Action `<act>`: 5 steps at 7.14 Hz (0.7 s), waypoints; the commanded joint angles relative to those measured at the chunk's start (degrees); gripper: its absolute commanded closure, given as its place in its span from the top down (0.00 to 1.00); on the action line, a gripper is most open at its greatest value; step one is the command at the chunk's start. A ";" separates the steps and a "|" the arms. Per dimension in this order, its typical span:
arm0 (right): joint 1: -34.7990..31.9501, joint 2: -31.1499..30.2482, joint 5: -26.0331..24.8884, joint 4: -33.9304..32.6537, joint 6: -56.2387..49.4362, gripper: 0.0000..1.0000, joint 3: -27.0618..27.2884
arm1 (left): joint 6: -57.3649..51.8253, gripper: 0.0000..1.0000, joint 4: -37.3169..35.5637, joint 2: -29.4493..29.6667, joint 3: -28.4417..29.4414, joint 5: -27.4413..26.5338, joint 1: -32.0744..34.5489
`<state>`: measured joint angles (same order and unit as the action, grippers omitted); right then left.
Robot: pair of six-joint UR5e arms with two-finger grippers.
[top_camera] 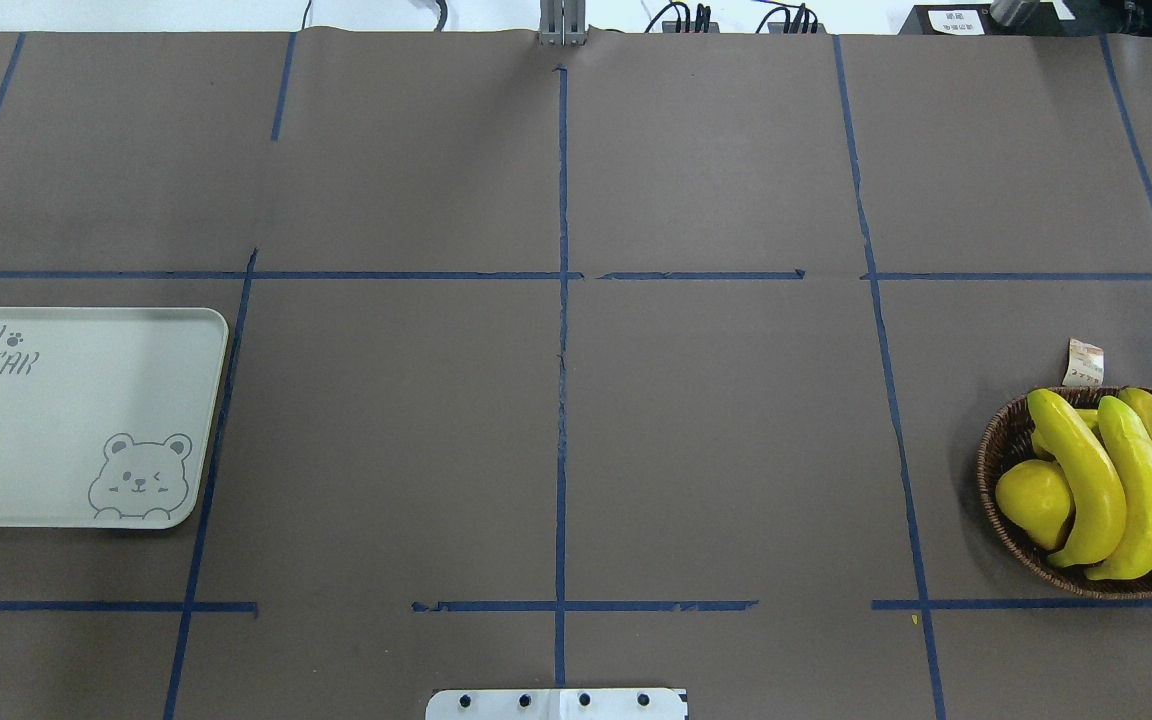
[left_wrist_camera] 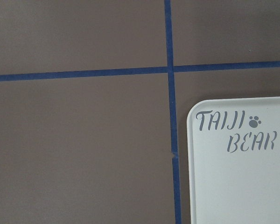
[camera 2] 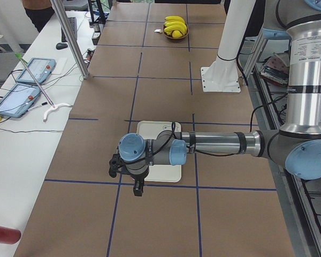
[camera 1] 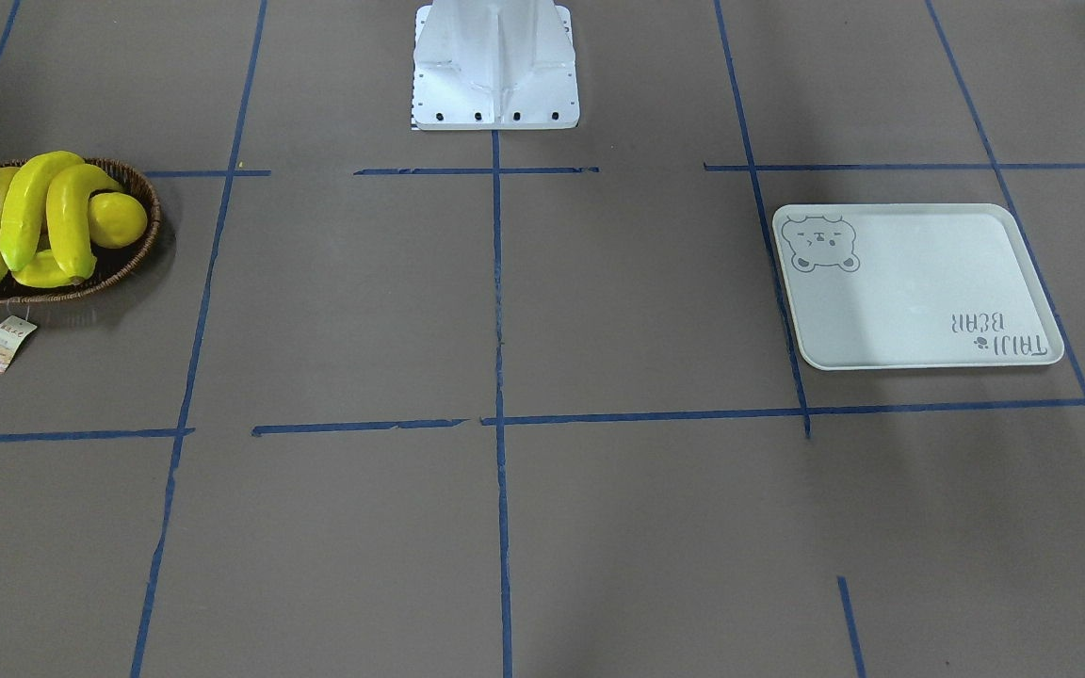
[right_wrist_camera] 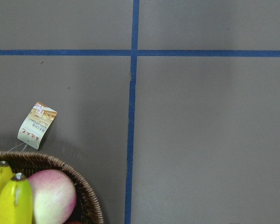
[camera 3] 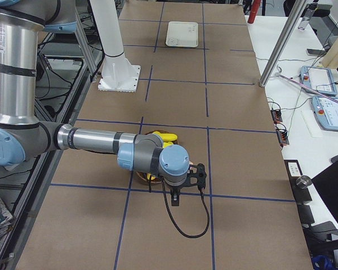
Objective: Transfer all bananas from basket to plate
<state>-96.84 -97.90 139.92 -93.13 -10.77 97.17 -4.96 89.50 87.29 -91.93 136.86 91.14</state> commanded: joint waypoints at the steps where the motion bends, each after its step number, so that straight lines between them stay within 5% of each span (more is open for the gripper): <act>1: 0.16 2.17 -0.87 -0.90 -0.04 1.00 2.23 | 0.13 1.00 0.06 0.16 -0.17 -0.01 0.00; 4: 1.03 -3.31 0.26 3.72 0.84 0.99 4.42 | 0.04 1.00 0.06 0.33 -0.70 0.08 0.00; 5: 2.78 -6.05 0.09 10.97 8.76 0.99 6.18 | 0.04 1.00 0.06 0.25 -0.88 0.16 0.09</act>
<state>-95.66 -100.34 140.01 -88.99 -8.45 101.21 -4.92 89.56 87.59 -92.61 136.94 91.15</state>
